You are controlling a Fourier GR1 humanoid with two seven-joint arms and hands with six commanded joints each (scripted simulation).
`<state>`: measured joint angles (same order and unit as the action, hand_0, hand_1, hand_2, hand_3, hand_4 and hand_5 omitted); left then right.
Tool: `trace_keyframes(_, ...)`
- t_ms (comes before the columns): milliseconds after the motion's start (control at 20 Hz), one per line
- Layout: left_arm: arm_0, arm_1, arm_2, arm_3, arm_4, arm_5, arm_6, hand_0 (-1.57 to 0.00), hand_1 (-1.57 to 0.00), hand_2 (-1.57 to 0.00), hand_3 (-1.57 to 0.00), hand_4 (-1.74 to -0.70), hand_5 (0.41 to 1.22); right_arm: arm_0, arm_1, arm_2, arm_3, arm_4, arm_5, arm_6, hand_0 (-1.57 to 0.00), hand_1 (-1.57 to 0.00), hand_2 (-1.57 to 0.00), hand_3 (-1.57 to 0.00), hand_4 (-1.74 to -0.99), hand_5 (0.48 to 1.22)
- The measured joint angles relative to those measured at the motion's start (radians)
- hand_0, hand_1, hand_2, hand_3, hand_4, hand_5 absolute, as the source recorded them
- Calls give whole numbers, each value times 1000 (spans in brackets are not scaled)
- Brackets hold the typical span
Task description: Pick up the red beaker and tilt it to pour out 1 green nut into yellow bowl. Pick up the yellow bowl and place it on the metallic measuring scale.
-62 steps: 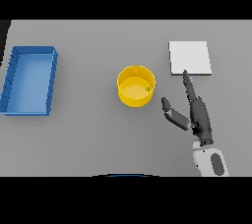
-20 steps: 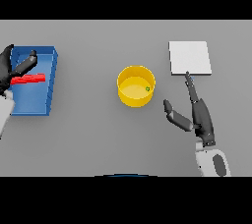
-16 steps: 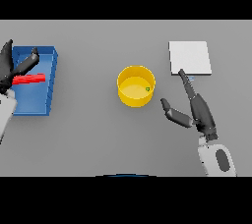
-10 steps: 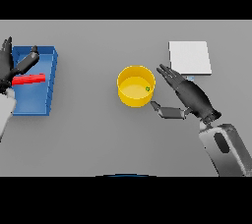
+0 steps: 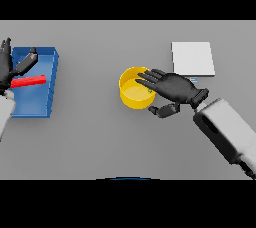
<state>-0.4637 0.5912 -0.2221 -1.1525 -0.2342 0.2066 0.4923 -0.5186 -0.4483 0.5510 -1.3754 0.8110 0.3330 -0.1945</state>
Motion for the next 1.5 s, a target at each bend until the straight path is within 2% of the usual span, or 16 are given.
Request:
trace_keyframes(100, 8, 6, -1, -15, -1, 0, 4, 0, 0, 0, 0, -746, 707, -40, 17, 34, 42, 22, 25, -2, 1, 1, 1, 1, -1215, 717)
trace_keyframes(150, 17, 11, 6, -10, 6, -3, -10, 0, 0, 0, 0, -746, 704, -50, 8, 46, 55, 29, 35, -25, 1, 1, 1, 1, -1218, 720)
trace_keyframes(250, 21, 15, 8, -23, 6, 1, 9, 1, 1, 1, 1, -743, 698, -80, 28, 69, 90, 36, 70, -17, 1, 1, 1, 1, -1225, 722)
trace_keyframes(400, 30, 14, -1, -31, 3, -3, -5, 1, 1, 1, 1, -739, 699, -117, 59, 98, 137, 45, 89, -30, 1, 1, 1, 1, -1245, 730)
trace_keyframes(600, 23, 19, 12, -15, 12, -3, -8, 1, 1, 1, 1, -744, 697, -177, 99, 133, 222, 80, 92, -10, 1, 1, 1, 1, -1258, 734)
trace_keyframes(700, 20, 20, 12, -13, 13, -7, -6, 1, 1, 1, 1, -744, 698, -197, 105, 141, 250, 82, 98, -26, 1, 1, 1, 1, -1261, 736)
trace_keyframes(950, 35, 23, 13, -26, 17, -7, -1, 1, 1, 1, 1, -744, 697, -216, 120, 150, 305, 81, 142, -6, 1, 1, -3, -28, -1282, 749)
trace_keyframes(1050, 28, 22, 12, -11, 9, -2, -6, 1, 1, 1, 1, -745, 699, -213, 124, 154, 297, 75, 164, -5, 1, 1, -23, -72, -1289, 758)
trace_keyframes(1150, 19, 28, 20, -6, 13, -3, -12, 1, 1, 1, 1, -750, 701, -213, 134, 141, 316, 62, 189, 28, -26, -36, -71, -141, -1302, 805)
trace_keyframes(1200, 30, 30, 23, -8, 18, -4, -18, 1, 1, 1, 1, -752, 701, -206, 128, 137, 300, 53, 210, 31, -161, -135, -147, -182, -1321, 839)
trace_keyframes(1250, 36, 29, 19, -16, 15, -1, -24, 1, 1, 1, 1, -754, 700, -209, 134, 140, 307, 59, 209, 45, -443, -422, -375, -236, -1351, 915)
trace_keyframes(1350, 32, 28, 15, -24, 10, 1, -21, 1, 1, 1, 1, -755, 704, -213, 136, 142, 314, 56, 205, 13, -849, -836, -806, -399, -1463, 1025)
trace_keyframes(1450, 26, 29, 21, -14, 15, -1, -16, 1, 1, 1, 1, -756, 701, -218, 131, 143, 312, 48, 221, -5, -1109, -1100, -1081, -706, -1557, 1096)
trace_keyframes(1500, 23, 28, 18, -14, 11, -1, -16, 1, 1, 1, 1, -754, 700, -219, 125, 143, 313, 44, 227, -17, -1201, -1195, -1133, -871, -1594, 1121)
